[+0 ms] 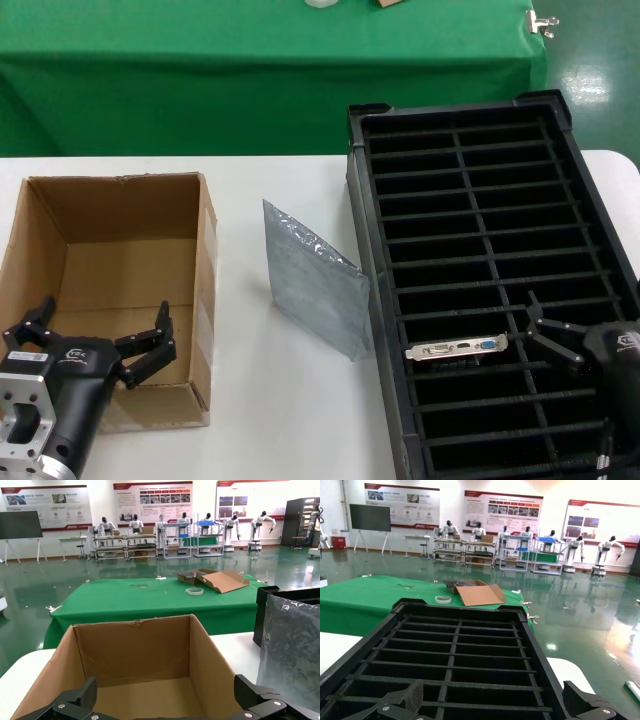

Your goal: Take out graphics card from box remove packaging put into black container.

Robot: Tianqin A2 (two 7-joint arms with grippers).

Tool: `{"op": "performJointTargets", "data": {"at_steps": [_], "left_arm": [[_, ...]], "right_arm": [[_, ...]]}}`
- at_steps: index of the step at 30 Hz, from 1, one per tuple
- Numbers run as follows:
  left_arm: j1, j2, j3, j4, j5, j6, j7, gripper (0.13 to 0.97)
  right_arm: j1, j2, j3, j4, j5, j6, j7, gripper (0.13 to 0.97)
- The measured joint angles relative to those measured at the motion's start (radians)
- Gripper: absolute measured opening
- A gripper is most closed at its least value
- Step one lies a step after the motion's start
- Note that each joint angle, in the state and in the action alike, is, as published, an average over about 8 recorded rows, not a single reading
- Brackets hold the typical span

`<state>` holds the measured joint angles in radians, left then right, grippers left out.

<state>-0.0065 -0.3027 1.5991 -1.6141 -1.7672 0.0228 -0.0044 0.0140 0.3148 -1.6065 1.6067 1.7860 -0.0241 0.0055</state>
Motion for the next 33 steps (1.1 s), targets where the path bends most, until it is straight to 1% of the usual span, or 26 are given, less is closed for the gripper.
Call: {"op": "performJointTargets", "data": {"at_steps": [33], "left_arm": [[0.000,0.000,0.000,0.000,0.000,0.000,0.000,0.966]], "right_arm": [[0.000,0.000,0.000,0.000,0.000,0.000,0.000,0.966]]}}
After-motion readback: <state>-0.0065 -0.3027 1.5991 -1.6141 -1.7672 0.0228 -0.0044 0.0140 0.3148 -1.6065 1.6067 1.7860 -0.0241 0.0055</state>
